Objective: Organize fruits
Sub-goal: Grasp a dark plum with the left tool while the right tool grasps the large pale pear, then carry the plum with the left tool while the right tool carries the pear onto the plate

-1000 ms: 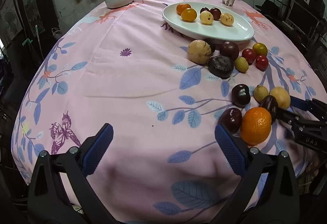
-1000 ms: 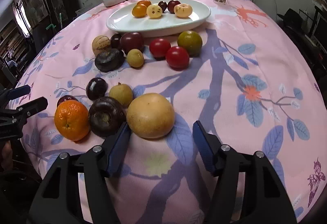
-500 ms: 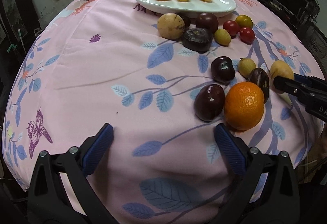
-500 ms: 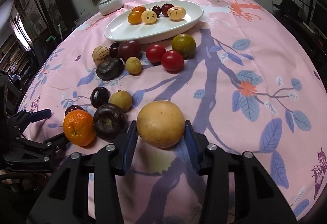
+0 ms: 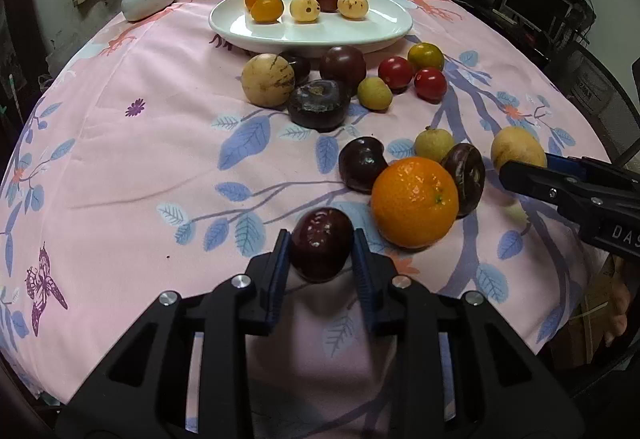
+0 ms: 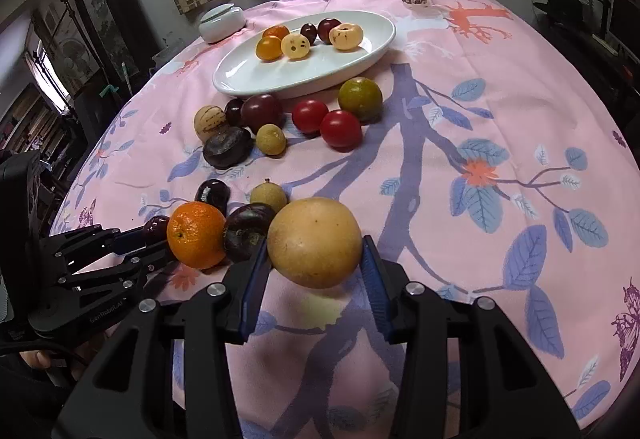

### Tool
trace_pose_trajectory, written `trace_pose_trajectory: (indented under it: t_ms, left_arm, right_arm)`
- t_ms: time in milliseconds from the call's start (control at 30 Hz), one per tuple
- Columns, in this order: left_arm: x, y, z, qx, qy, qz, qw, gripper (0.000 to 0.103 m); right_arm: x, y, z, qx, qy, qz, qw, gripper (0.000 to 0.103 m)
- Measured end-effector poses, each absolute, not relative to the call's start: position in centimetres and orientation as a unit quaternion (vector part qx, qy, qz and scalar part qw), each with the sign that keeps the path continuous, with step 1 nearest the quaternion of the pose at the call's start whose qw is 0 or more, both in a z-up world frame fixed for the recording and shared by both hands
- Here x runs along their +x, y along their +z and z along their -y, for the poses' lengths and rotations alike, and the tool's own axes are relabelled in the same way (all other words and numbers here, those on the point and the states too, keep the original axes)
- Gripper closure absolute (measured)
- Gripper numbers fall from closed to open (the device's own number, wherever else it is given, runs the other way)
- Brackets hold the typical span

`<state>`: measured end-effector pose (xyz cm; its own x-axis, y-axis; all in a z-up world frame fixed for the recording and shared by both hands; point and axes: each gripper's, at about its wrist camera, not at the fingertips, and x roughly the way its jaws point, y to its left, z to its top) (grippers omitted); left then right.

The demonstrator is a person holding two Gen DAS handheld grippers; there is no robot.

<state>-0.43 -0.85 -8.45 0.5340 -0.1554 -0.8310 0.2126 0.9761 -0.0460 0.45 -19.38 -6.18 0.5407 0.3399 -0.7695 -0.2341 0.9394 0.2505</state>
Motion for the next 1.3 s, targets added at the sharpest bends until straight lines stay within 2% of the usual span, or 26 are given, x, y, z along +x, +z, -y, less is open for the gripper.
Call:
trace_pose_trajectory:
  t_ms: [1033, 1300]
  left_arm:
    - [0.8, -5.0, -1.6, -0.005, -0.095, -0.456, 0.885, 0.072]
    - [6.7, -2.0, -2.7, -0.001, -0.100, -0.449, 0.888, 0.072]
  right_arm:
    - [0.2, -4.6, 18.5, 0.052, 0.176, -0.435, 0.881, 0.057]
    - [3.2, -3.1, 16.6, 0.023, 0.210, -0.439, 0.873, 0.057]
